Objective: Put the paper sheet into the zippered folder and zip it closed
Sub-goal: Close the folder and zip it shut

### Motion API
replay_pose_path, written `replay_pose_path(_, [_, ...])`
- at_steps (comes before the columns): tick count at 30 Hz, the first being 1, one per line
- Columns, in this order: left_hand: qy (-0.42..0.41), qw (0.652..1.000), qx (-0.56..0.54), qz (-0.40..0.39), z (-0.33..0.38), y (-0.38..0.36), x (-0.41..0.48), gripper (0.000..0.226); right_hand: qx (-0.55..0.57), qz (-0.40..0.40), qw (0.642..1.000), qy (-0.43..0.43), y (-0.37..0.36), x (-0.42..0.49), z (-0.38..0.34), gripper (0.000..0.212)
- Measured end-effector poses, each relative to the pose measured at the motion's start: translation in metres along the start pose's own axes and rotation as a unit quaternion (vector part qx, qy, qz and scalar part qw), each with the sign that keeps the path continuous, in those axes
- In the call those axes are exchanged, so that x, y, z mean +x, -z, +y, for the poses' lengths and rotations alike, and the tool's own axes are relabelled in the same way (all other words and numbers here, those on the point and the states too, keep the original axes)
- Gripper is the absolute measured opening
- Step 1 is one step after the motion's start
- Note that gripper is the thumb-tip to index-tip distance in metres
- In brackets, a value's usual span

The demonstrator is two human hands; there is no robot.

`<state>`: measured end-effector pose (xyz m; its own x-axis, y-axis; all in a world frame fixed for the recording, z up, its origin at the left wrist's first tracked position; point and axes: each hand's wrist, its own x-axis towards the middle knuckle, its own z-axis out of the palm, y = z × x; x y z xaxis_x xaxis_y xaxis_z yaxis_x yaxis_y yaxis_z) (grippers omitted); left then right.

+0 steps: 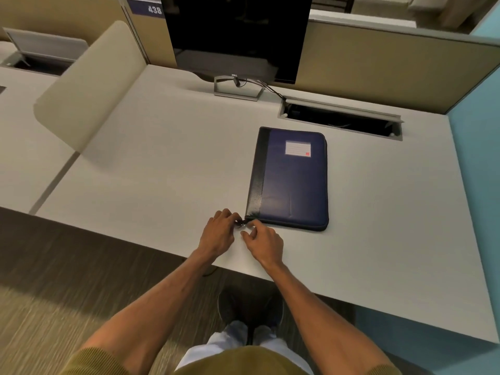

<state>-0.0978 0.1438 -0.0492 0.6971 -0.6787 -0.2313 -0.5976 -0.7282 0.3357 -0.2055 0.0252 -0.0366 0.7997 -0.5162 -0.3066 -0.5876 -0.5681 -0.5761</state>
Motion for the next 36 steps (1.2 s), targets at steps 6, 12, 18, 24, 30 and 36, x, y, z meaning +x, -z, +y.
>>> replay_pose_path(6, [-0.017,0.999,-0.028,-0.03,0.001,0.004,0.003,0.033,0.075,0.017,0.994,-0.075,-0.004,0.001,-0.013,0.039])
replay_pose_path(12, [-0.024,0.998,-0.046,-0.039,-0.002,0.008,0.004,0.031,0.103,0.027,0.988,-0.111,-0.009,0.004,-0.019,0.03])
replay_pose_path(18, [-0.027,0.996,-0.064,-0.054,-0.001,0.012,0.008,0.031,0.099,0.015,0.987,-0.126,-0.011,0.005,-0.022,0.032])
replay_pose_path(24, [-0.029,0.994,-0.073,-0.072,-0.004,0.015,0.012,0.032,0.092,0.024,0.988,-0.124,-0.014,0.007,-0.023,0.028])
replay_pose_path(30, [-0.019,0.994,-0.085,-0.064,-0.006,0.012,0.011,0.029,0.082,0.023,0.991,-0.106,-0.013,0.009,-0.015,0.02])
replay_pose_path(36, [-0.024,0.998,-0.035,-0.048,-0.001,0.01,0.011,0.023,0.04,0.039,0.997,-0.05,-0.012,0.006,-0.009,0.02])
